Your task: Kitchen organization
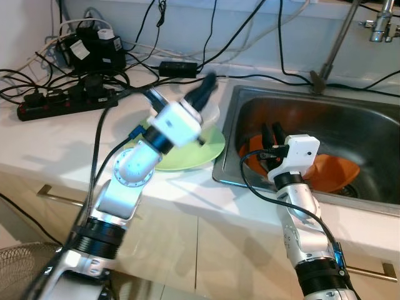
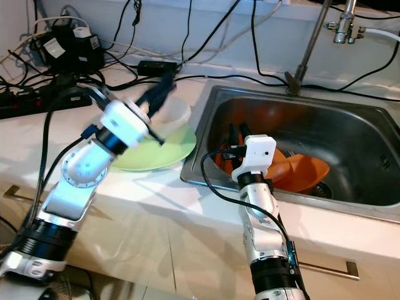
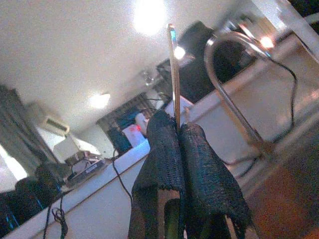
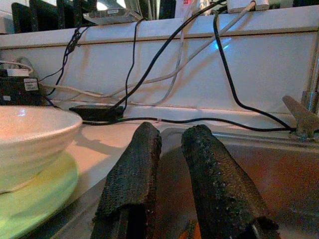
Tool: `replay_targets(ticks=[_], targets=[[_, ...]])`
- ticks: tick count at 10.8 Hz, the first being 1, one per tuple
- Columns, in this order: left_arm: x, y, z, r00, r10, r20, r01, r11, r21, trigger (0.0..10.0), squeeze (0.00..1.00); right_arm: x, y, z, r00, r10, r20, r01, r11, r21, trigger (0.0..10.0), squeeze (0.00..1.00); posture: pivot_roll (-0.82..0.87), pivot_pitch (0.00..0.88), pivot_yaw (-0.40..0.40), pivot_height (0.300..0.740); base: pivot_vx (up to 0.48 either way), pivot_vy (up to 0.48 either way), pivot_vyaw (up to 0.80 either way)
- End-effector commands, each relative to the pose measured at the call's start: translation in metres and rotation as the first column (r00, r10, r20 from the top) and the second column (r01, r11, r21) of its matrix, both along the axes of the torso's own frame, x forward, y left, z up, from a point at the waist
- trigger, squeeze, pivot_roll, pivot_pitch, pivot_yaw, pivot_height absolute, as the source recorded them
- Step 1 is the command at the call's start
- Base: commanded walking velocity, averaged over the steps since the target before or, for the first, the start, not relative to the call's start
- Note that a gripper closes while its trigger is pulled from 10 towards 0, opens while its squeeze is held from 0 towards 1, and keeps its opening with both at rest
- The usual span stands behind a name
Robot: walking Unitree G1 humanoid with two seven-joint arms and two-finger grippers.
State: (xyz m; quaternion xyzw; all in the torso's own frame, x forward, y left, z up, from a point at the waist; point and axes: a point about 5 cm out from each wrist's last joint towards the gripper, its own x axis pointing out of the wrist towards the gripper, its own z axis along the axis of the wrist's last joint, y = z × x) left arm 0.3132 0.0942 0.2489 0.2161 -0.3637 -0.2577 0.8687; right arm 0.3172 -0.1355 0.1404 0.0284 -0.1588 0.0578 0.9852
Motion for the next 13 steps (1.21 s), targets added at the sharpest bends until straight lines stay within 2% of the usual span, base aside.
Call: replay_targets(ticks=[1, 2, 3, 4, 5, 6, 7, 8, 9, 10, 12, 13], targets=[[0.000, 0.003, 0.009, 1.000, -0.009, -0.003, 0.008, 0.998, -0.056, 10.0, 0.00, 0.001, -0.002, -0.001, 1.000, -0.011, -0.006, 0.011, 1.000, 0.010, 10.0, 0.00, 0.24, 0.000, 0.010, 0.725, 0.000, 0.000, 0.00], [0.000, 0.001, 0.014, 0.999, -0.041, -0.027, 0.037, 0.990, -0.138, 10.0, 0.00, 0.001, -0.002, 0.000, 1.000, -0.013, -0.004, 0.013, 1.000, 0.011, 10.0, 0.00, 0.23, 0.000, 0.013, 0.725, 0.000, 0.000, 0.00], [0.000, -0.003, 0.019, 0.988, -0.129, -0.086, 0.101, 0.954, -0.281, 10.0, 0.00, 0.001, -0.003, 0.001, 1.000, -0.014, -0.001, 0.014, 1.000, 0.011, 10.0, 0.00, 0.23, 0.000, 0.014, 0.725, 0.000, 0.000, 0.00], [0.000, -0.010, 0.018, 0.966, -0.221, -0.138, 0.159, 0.921, -0.356, 10.0, 0.00, 0.002, -0.003, 0.004, 1.000, -0.012, 0.008, 0.012, 1.000, 0.013, 10.0, 0.00, 0.23, 0.000, 0.016, 0.725, 0.000, 0.000, 0.00], [0.001, -0.020, 0.017, 0.928, -0.323, -0.183, 0.210, 0.864, -0.458, 10.0, 0.00, 0.003, -0.004, 0.009, 1.000, -0.012, 0.024, 0.011, 1.000, 0.020, 10.0, 0.00, 0.22, 0.000, 0.020, 0.725, 0.000, 0.000, 0.00], [0.001, -0.028, 0.017, 0.889, -0.407, -0.209, 0.249, 0.814, -0.525, 10.0, 0.00, 0.004, -0.006, 0.014, 0.999, -0.011, 0.036, 0.011, 1.000, 0.023, 10.0, 0.00, 0.21, 0.000, 0.025, 0.725, 0.000, 0.000, 0.00], [0.001, -0.040, 0.016, 0.795, -0.553, -0.250, 0.308, 0.723, -0.619, 10.0, 0.00, 0.006, -0.011, 0.025, 0.998, 0.004, 0.064, -0.006, 1.000, 0.031, 10.0, 0.00, 0.20, 0.000, 0.033, 0.725, 0.000, 0.000, 0.00], [0.002, -0.044, 0.013, 0.754, -0.602, -0.265, 0.319, 0.687, -0.653, 10.0, 0.00, 0.006, -0.012, 0.030, 0.997, 0.019, 0.075, -0.020, 1.000, 0.016, 10.0, 0.00, 0.19, 0.000, 0.039, 0.725, 0.000, 0.000, 0.00], [0.002, -0.047, 0.011, 0.717, -0.642, -0.272, 0.330, 0.656, -0.679, 10.0, 0.00, 0.006, -0.014, 0.033, 0.996, 0.030, 0.084, -0.031, 0.999, 0.006, 10.0, 0.46, 0.19, 0.000, 0.042, 0.725, 0.000, 0.000, 0.00], [0.004, -0.052, 0.006, 0.660, -0.696, -0.282, 0.330, 0.606, -0.724, 10.0, 0.00, 0.004, -0.016, 0.044, 0.991, 0.082, 0.102, -0.084, 0.996, 0.017, 10.0, 1.00, 0.17, 0.000, 0.054, 0.725, 0.000, 0.000, 0.00], [0.004, -0.057, 0.003, 0.639, -0.704, -0.310, 0.347, 0.624, -0.700, 10.0, 0.00, 0.000, -0.018, 0.058, 0.980, 0.145, 0.138, -0.151, 0.988, 0.031, 10.0, 1.00, 0.16, 0.000, 0.059, 0.725, 0.000, 0.000, 0.00], [0.003, -0.058, 0.002, 0.633, -0.706, -0.318, 0.354, 0.629, -0.692, 10.0, 0.00, 0.000, -0.021, 0.059, 0.980, 0.146, 0.137, -0.151, 0.988, 0.026, 10.0, 1.00, 0.16, 0.000, 0.059, 0.725, 0.000, 0.000, 0.00]])
